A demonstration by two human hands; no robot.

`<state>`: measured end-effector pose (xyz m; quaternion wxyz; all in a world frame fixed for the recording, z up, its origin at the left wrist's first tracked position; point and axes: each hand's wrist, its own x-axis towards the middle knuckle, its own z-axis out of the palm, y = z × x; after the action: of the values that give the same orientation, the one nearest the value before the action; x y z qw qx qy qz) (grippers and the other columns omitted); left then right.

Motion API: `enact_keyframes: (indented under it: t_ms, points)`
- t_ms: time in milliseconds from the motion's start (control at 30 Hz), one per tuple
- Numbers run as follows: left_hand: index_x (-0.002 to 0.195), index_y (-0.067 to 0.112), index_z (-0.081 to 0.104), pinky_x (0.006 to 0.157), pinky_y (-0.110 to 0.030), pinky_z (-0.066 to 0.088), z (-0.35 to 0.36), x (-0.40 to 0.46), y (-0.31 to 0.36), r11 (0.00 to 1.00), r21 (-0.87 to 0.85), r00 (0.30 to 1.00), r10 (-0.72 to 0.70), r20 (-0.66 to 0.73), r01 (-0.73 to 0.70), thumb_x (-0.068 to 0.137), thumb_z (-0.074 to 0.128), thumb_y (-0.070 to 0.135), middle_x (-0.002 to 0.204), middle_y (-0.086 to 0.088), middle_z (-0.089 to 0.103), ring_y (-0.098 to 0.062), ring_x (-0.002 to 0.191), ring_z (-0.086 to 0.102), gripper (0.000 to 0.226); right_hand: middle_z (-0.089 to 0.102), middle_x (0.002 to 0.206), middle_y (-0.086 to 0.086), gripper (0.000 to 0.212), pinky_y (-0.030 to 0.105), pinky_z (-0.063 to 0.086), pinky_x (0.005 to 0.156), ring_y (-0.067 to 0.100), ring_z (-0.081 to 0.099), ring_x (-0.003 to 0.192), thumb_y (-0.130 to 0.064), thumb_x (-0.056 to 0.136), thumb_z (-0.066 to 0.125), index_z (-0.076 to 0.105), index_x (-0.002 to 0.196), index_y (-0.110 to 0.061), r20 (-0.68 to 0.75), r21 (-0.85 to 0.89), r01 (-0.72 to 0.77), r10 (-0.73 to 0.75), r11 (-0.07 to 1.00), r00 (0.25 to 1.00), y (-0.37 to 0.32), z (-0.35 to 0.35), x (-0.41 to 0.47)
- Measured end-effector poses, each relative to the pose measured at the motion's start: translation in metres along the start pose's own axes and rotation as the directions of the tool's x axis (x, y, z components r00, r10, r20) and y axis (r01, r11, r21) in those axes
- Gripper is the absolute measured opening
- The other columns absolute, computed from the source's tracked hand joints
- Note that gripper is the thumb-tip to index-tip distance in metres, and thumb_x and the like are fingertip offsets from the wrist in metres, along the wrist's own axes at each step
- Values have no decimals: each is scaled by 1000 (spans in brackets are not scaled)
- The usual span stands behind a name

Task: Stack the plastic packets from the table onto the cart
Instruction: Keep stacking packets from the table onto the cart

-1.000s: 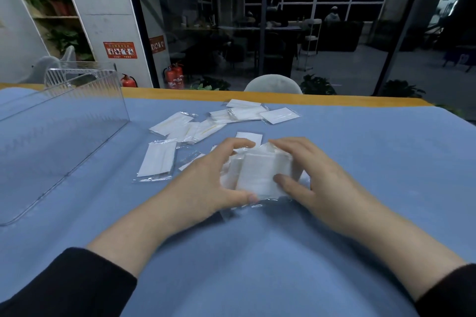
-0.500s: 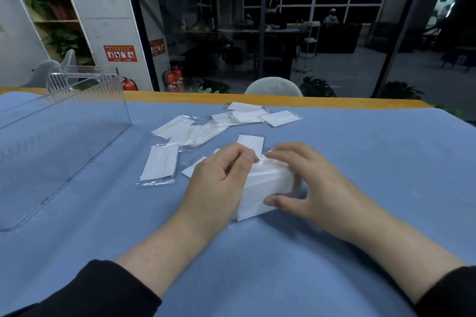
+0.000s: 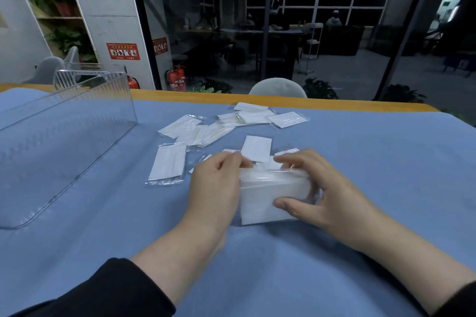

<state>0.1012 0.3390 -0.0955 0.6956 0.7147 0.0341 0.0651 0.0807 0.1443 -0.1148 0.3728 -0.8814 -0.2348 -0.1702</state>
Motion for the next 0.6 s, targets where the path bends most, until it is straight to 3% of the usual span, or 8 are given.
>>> enact_keyframes:
  t_ms: [67,133,200,267,333,433,533,600]
  points:
    - [98,26,67,70,-32,43,-1,-1,1,997,63,998,33,48,-36,99,51,16,84,17,74,-13,85,62,19,52,124,-22,52,25,47,87,13,55,110,-34,86,78,50,126,-54,64,-29,-45,47,999,997,4,-4,-3]
    - [97,26,66,80,-28,47,-1,-4,3,986,59,982,148,114,-156,103,51,18,87,11,74,-9,92,65,18,55,122,-22,49,30,49,84,15,57,103,-33,86,76,51,122,-55,60,-40,-59,61,997,996,4,-5,-2]
    - [95,28,67,85,-21,48,-2,-8,5,969,20,946,236,221,-246,100,58,35,91,12,72,-5,95,65,13,57,120,-20,45,29,50,86,15,59,106,-33,84,72,53,120,-54,39,-45,-20,22,999,999,3,-5,0]
    - [102,37,64,81,-10,43,-7,-6,6,948,117,898,235,372,-296,84,68,53,100,23,65,5,97,59,24,58,117,-17,44,21,46,87,14,60,111,-25,84,71,56,119,-48,13,-51,38,-37,998,999,3,-8,1]
    - [112,44,58,81,-5,38,-14,-1,5,837,356,833,192,519,-415,77,80,49,110,25,57,9,104,52,42,58,115,-17,44,13,43,83,12,60,109,-18,83,71,59,117,-42,-20,-67,80,-82,995,996,4,-11,1]
    - [115,41,59,83,-13,40,-19,5,7,637,523,773,189,606,-566,84,74,29,110,16,58,-1,101,52,36,57,114,-18,42,11,42,86,10,60,110,-16,83,71,60,116,-40,-20,-86,111,-113,990,993,4,-10,1]
    - [109,36,62,74,-22,45,-22,8,9,636,536,783,182,595,-555,85,68,21,99,11,64,-9,90,56,29,57,119,-19,41,13,41,93,7,58,115,-33,84,72,58,121,-43,-16,-34,59,-60,998,998,3,-8,1]
    - [101,35,64,64,-24,45,-29,12,14,684,521,819,202,538,-511,83,68,17,86,11,66,-8,76,57,25,58,125,-17,48,17,43,99,6,56,121,-56,82,69,54,126,-45,-122,92,-52,63,994,991,1,-13,4]
